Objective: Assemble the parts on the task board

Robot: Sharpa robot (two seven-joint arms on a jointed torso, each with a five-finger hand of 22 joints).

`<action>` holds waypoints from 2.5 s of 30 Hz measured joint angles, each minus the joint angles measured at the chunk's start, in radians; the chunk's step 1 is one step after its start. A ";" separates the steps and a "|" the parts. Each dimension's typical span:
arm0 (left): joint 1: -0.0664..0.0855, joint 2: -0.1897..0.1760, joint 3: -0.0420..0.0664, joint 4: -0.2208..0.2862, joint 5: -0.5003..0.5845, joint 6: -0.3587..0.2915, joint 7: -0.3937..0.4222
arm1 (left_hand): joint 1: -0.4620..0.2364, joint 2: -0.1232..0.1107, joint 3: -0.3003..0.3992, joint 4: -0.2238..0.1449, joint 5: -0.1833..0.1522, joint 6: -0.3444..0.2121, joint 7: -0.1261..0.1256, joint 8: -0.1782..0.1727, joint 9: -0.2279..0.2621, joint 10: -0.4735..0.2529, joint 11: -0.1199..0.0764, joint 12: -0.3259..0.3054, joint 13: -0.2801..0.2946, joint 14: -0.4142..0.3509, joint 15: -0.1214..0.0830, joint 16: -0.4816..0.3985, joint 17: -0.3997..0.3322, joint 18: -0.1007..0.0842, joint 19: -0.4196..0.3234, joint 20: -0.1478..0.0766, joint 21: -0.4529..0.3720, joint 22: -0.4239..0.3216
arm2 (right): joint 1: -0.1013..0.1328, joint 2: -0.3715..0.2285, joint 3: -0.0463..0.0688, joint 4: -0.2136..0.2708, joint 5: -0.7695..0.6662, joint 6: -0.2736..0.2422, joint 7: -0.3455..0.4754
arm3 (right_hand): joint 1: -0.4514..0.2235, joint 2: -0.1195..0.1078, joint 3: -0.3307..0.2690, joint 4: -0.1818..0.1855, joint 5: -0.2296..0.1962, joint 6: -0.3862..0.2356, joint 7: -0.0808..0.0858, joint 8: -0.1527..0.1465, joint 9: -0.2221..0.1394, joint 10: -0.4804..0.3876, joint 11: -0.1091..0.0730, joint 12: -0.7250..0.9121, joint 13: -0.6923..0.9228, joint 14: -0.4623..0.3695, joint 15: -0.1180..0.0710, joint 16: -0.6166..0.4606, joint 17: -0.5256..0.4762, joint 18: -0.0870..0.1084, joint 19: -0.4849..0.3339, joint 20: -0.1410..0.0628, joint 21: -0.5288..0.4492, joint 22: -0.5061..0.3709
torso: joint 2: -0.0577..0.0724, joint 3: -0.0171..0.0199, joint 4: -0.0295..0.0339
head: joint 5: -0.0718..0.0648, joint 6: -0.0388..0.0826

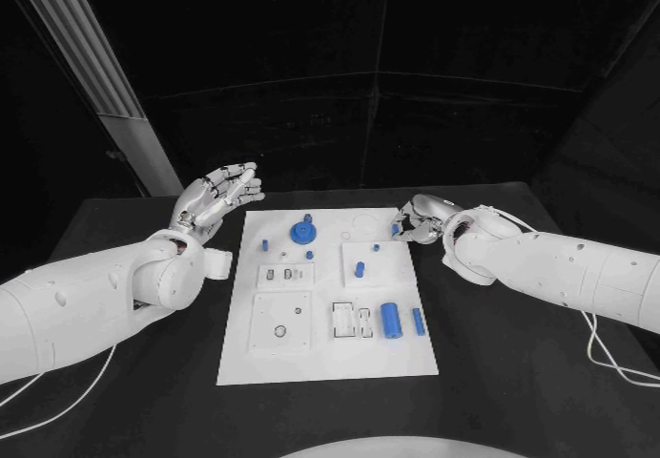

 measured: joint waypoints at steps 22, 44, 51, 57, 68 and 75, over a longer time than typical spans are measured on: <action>0.000 -0.001 0.000 0.000 0.000 0.000 0.000 | 0.000 0.000 0.000 0.000 0.000 0.000 0.000 0.000 0.000 0.000 0.000 0.000 0.000 0.000 0.000 0.000 0.000 0.000 0.000 0.000 0.000 0.000 | 0.000 -0.003 0.000 0.013 -0.018 -0.026 0.013 | 0.003 0.037 0.014 0.003 -0.041 0.128 -0.008 0.044 0.008 0.000 -0.007 0.000 0.000 0.000 -0.007 0.000 0.000 0.000 -0.003 -0.003 0.000 0.000 | 0.000 0.0005 0.0012 | 0.004 -0.005; 0.000 0.007 0.000 -0.006 0.000 0.000 0.000 | 0.000 0.000 0.000 0.000 0.000 0.000 0.000 -0.001 0.000 0.000 0.000 0.000 0.000 0.000 0.000 0.000 0.000 0.000 0.000 0.000 0.000 0.000 | 0.030 -0.043 0.003 0.196 -0.003 -0.143 0.050 | 0.010 0.043 0.013 -0.007 -0.029 0.128 -0.008 0.043 0.007 0.000 -0.007 0.000 0.000 0.000 -0.007 0.000 0.000 0.000 -0.003 -0.003 0.000 0.000 | -0.002 -0.0015 0.0013 | 0.020 -0.003; 0.000 0.009 0.000 -0.009 0.000 0.000 0.000 | 0.000 0.000 0.000 0.000 0.000 0.000 0.000 -0.001 0.000 0.000 0.000 0.000 0.000 0.000 0.000 0.000 0.000 0.000 0.000 0.000 0.000 0.000 | 0.032 -0.008 0.002 0.264 0.018 -0.123 0.016 | 0.010 0.043 0.012 -0.007 -0.029 0.128 -0.008 0.041 0.007 -0.002 -0.001 0.000 0.000 0.000 -0.007 0.000 0.000 0.000 -0.003 -0.003 0.000 0.000 | -0.001 -0.0015 0.0019 | 0.043 -0.010; 0.000 0.010 0.000 -0.009 0.000 -0.001 0.000 | 0.000 0.000 0.000 0.000 0.000 0.000 0.000 -0.001 0.000 0.000 0.000 0.000 0.000 0.000 0.000 0.000 0.000 0.000 0.000 0.000 0.000 -0.001 | 0.032 0.035 0.002 0.292 0.027 -0.105 -0.031 | 0.010 0.043 0.010 -0.010 -0.024 0.128 -0.008 0.036 0.007 0.000 0.001 0.000 0.000 0.000 -0.007 0.000 0.000 0.000 -0.003 -0.003 0.000 0.000 | -0.001 -0.0010 0.0019 | 0.064 -0.016; 0.000 0.008 0.000 -0.008 0.000 -0.001 0.000 | 0.000 0.000 0.000 0.000 0.000 0.000 0.000 -0.001 0.000 0.000 0.000 0.000 0.000 0.000 0.000 0.000 0.000 0.000 0.000 0.000 0.000 -0.001 | 0.032 0.111 0.002 0.299 0.000 -0.092 -0.111 | 0.001 0.034 0.004 -0.009 -0.024 0.129 -0.006 0.031 0.008 0.000 0.008 0.000 0.000 0.004 -0.003 0.000 0.001 0.000 -0.003 -0.003 0.000 0.000 | 0.001 -0.0010 0.0019 | 0.094 -0.035; 0.000 0.008 0.000 -0.008 0.000 -0.001 0.000 | 0.000 0.000 0.000 0.000 0.000 0.000 0.000 -0.001 0.000 0.000 0.000 0.000 0.000 0.000 0.000 0.000 0.000 0.000 0.000 0.000 0.000 0.000 | 0.026 0.151 0.002 0.293 -0.034 -0.079 -0.163 | -0.001 0.032 0.000 -0.012 -0.009 0.136 -0.004 0.026 0.008 0.000 0.009 0.000 0.000 0.000 0.000 0.000 0.001 0.000 -0.003 -0.003 0.000 0.000 | 0.001 -0.0004 0.0009 | 0.099 -0.047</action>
